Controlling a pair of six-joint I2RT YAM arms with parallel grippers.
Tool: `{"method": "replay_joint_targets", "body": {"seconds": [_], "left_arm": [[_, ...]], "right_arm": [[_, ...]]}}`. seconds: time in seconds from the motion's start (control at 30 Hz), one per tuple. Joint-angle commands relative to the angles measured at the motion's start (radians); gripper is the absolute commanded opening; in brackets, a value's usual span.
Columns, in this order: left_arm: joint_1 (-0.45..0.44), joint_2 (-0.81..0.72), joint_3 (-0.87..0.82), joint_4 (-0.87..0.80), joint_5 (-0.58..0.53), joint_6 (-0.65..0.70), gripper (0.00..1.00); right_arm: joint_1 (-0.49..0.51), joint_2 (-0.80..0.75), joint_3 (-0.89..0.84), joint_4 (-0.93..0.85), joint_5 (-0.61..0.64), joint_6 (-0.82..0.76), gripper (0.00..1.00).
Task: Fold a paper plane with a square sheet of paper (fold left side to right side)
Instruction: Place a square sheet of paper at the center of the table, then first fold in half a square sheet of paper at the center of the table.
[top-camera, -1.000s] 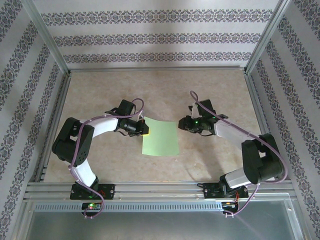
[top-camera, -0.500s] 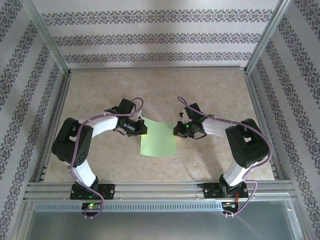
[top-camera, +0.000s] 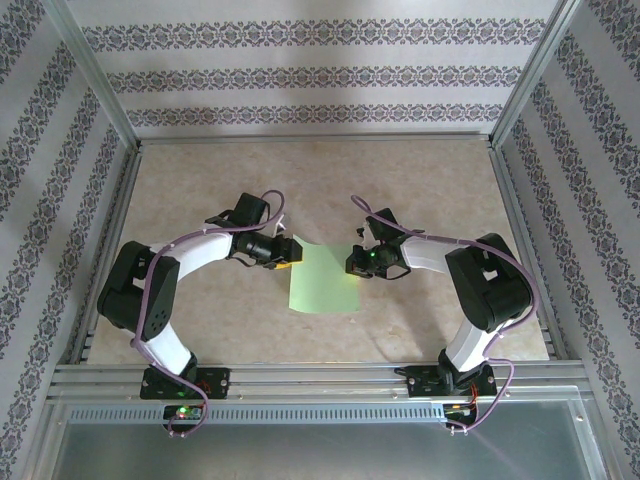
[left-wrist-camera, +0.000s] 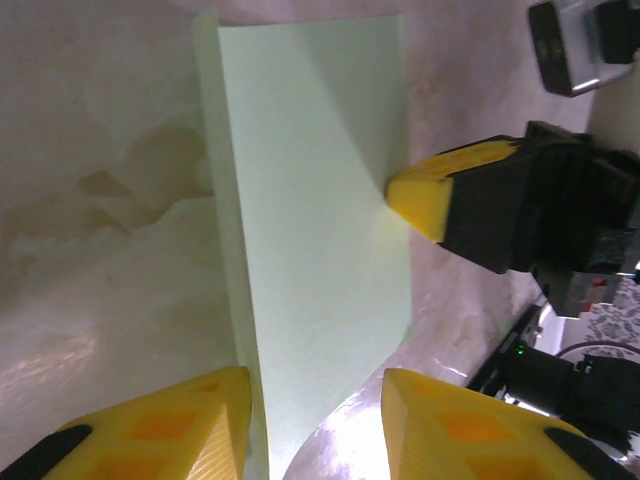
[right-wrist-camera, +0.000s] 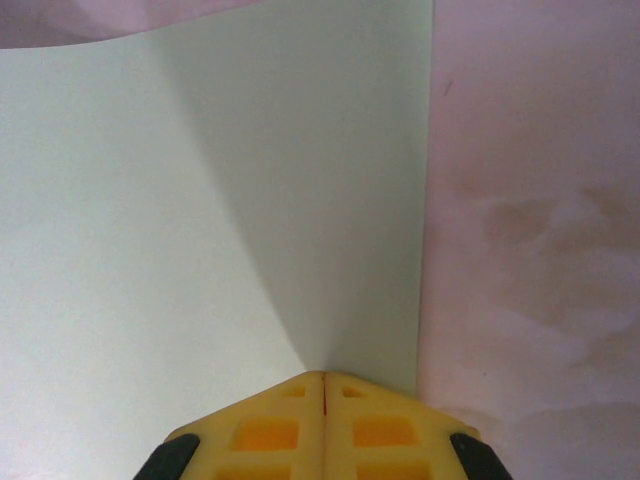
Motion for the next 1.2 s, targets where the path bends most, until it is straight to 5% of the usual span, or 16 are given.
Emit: {"method": "replay_joint_targets", "body": {"seconds": [0.0,0.9,1.17], "left_arm": [[-0.010,-0.003,0.013,0.063,0.054,-0.041,0.40],[-0.106,0.214,0.102,0.222,0.066,-0.115,0.38],[-0.111,0.218,0.107,0.210,0.060,-0.108,0.33]], "right_arm": [[0.013,0.026,0.004,-0.029,0.041,-0.006,0.05],[0.017,-0.029,-0.029,0.076,-0.018,0.049,0.05],[-0.010,-0.097,-0.049,0.106,-0.041,0.066,0.17]]}}
